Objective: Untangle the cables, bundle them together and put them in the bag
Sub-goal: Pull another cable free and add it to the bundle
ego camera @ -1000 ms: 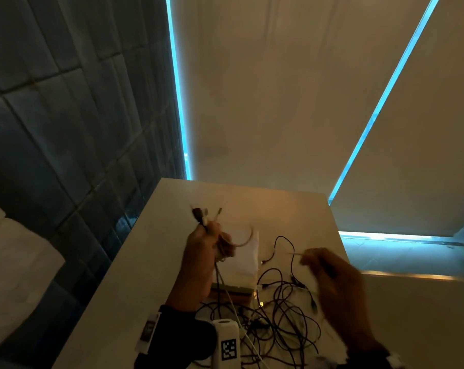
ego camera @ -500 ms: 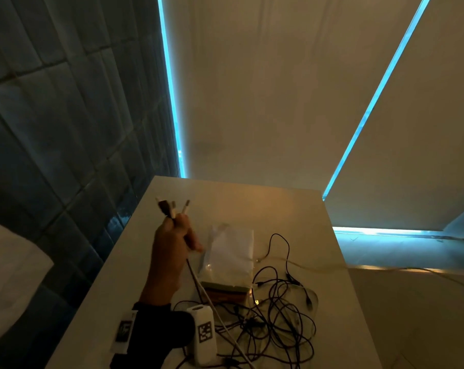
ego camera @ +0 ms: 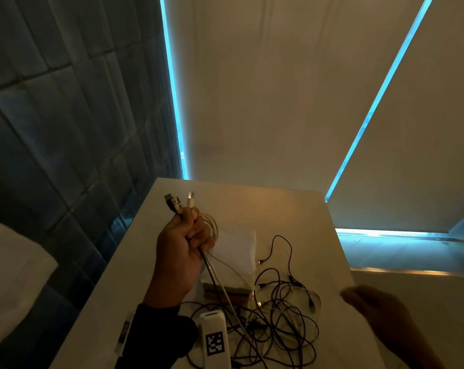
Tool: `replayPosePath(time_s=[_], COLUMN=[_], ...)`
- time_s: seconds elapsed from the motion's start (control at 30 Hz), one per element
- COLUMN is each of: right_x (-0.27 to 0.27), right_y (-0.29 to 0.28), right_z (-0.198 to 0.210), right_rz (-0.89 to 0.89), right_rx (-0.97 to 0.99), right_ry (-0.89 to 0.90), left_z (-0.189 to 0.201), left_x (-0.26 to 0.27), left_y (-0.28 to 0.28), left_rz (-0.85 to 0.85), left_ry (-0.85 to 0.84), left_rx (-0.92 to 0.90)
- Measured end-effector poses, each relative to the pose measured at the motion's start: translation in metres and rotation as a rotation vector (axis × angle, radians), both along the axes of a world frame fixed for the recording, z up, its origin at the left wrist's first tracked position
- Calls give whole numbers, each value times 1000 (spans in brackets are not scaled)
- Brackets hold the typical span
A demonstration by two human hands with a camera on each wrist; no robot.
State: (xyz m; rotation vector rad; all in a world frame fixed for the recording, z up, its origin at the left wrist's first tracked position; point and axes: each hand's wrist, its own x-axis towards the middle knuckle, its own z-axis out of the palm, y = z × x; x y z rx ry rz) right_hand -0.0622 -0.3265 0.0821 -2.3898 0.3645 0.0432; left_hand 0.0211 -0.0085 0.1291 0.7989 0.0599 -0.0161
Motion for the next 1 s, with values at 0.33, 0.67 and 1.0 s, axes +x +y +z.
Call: replayPosePath(time_s=[0.33,0.67,1.0], right_x=[33,28,6], right_y=[152,97,-19], right_z=[22,31,35], right_rz=[549,270,-170], right_rx=[395,305,102], right_ry=[-308,-540,-531], left_z=[6,0,5], left_x=[-11,-17,-11], left_y=[-11,-10,-6], left_rz=[-19,-145,-7], left_ry=[2,35,76], left_rx=[67,268,221])
